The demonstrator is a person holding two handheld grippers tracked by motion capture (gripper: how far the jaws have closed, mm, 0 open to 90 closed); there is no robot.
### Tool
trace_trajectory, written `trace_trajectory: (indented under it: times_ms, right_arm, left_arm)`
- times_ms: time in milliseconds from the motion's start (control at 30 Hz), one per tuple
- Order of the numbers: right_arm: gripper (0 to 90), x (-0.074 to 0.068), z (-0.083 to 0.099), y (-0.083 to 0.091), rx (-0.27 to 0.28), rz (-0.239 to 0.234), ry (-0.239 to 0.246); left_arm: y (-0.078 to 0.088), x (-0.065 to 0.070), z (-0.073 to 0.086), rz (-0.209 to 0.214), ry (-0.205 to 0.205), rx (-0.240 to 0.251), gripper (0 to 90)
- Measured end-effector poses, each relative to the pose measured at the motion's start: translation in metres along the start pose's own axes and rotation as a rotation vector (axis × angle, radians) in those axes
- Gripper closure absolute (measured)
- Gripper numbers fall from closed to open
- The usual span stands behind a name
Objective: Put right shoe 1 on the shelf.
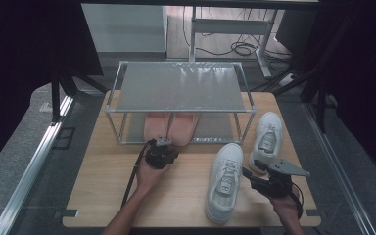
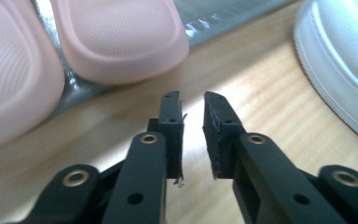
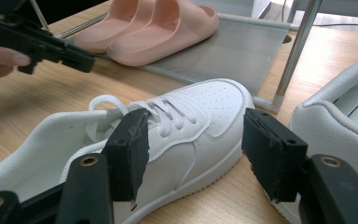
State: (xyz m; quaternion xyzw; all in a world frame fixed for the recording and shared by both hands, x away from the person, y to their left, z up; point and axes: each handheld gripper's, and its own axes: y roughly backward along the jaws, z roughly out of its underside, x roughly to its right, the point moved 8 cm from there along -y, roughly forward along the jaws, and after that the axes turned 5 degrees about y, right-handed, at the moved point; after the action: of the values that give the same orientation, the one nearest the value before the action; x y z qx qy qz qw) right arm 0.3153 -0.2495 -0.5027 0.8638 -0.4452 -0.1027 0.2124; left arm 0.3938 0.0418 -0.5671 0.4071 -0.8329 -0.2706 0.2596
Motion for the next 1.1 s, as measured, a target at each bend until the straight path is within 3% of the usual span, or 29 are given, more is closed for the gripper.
trace_trajectory:
  times_ms: [200, 700, 900, 1100]
  right_arm:
    - [41.5, -0.001, 0.0, -0.001, -0.004, -0.002, 0.001]
    - [41.6, -0.001, 0.001, -0.001, -0.004, -0.001, -0.004]
    - [41.6, -0.002, 0.002, -0.002, -0.008, -0.003, -0.003]
    - [41.6, -0.003, 0.003, -0.003, -0.01, -0.004, -0.002]
  left_arm:
    - [0.024, 0.0, 0.013, 0.021, -0.01, 0.01, 71.6]
    - [0.066, -0.003, 0.054, 0.035, -0.009, -0.011, 63.5]
    - [0.074, -0.007, 0.067, 0.042, 0.004, -0.013, 61.4]
    - [0.075, -0.014, 0.08, 0.018, 0.019, -0.029, 60.3]
